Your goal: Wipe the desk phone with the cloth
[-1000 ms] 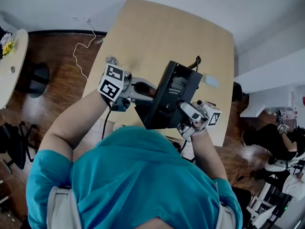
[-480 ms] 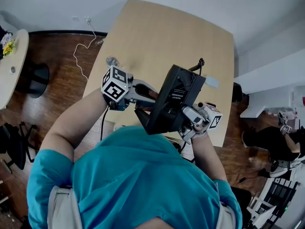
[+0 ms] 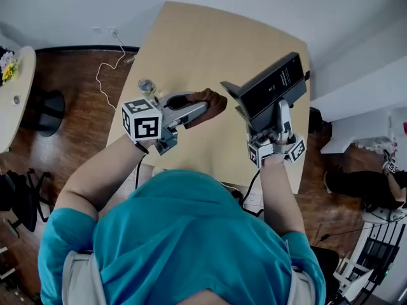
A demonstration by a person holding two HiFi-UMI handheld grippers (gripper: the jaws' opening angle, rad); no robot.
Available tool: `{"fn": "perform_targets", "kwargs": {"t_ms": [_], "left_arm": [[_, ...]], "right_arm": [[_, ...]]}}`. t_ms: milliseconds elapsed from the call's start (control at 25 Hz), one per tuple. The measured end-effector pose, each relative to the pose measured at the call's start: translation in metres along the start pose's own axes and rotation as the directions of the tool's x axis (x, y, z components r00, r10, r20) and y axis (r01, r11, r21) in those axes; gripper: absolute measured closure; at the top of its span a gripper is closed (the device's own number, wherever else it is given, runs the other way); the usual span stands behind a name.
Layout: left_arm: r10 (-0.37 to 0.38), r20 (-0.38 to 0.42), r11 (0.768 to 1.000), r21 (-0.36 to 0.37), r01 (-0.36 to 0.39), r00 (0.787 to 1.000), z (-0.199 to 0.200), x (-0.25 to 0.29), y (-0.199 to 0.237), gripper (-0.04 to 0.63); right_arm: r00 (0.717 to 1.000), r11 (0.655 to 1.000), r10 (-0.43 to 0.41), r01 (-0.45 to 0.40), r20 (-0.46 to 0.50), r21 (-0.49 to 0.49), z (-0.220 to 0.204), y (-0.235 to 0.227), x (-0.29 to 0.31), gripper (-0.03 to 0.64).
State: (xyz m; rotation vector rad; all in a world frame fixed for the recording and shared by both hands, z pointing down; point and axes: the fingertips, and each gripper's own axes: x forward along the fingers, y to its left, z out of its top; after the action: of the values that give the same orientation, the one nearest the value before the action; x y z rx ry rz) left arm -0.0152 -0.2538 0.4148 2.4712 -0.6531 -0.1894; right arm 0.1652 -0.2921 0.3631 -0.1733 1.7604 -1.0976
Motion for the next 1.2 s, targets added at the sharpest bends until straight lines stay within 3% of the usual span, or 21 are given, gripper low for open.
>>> {"fn": "perform_targets", "kwargs": {"t_ms": [120, 280, 400, 640, 880, 1000, 1200], "left_arm": [[-0.02, 0.052, 0.99, 0.143, 0.012, 0.998, 0.027, 0.0, -0.022, 0.468], [-0.077, 0.063, 0.974, 0.216, 0.062, 0.995, 0.044, 0.014, -0.061, 0.468], [-0.061, 0.043, 0.975, 0.218, 0.05, 0.997, 0.038, 0.024, -0.056, 0.468], [0.05, 0.015, 0.979, 0.196, -0.052, 0.999, 0.031, 0.021, -0.017, 0.468], [-0.042, 0.035, 0.957, 0.287, 0.031, 0.998, 0.048, 0.026, -0.068, 0.468], [-0.057, -0.022, 0.94, 0.335, 0.061, 0.998, 0.034, 0.036, -0.078, 0.468], [-0.057, -0.177, 0.933, 0.34, 0.115, 0.983, -0.023, 0.049, -0.083, 0.468]], "right_arm": [[0.998, 0.999, -0.034, 0.033, 0.051, 0.006, -0.001, -0.011, -0.005, 0.449], [0.994, 0.996, -0.084, 0.082, 0.069, 0.028, -0.005, -0.022, -0.013, 0.449], [0.994, 0.996, -0.08, 0.076, 0.074, 0.049, -0.005, -0.022, -0.013, 0.449], [0.999, 0.999, -0.034, 0.033, 0.025, 0.022, -0.012, -0.01, -0.003, 0.451], [0.993, 0.994, -0.105, 0.105, 0.054, -0.004, -0.006, -0.018, -0.01, 0.451], [0.99, 0.993, -0.118, 0.119, 0.075, -0.004, -0.004, -0.02, -0.013, 0.451], [0.994, 0.997, -0.08, 0.081, 0.073, -0.01, -0.007, -0.01, -0.003, 0.451]]}}
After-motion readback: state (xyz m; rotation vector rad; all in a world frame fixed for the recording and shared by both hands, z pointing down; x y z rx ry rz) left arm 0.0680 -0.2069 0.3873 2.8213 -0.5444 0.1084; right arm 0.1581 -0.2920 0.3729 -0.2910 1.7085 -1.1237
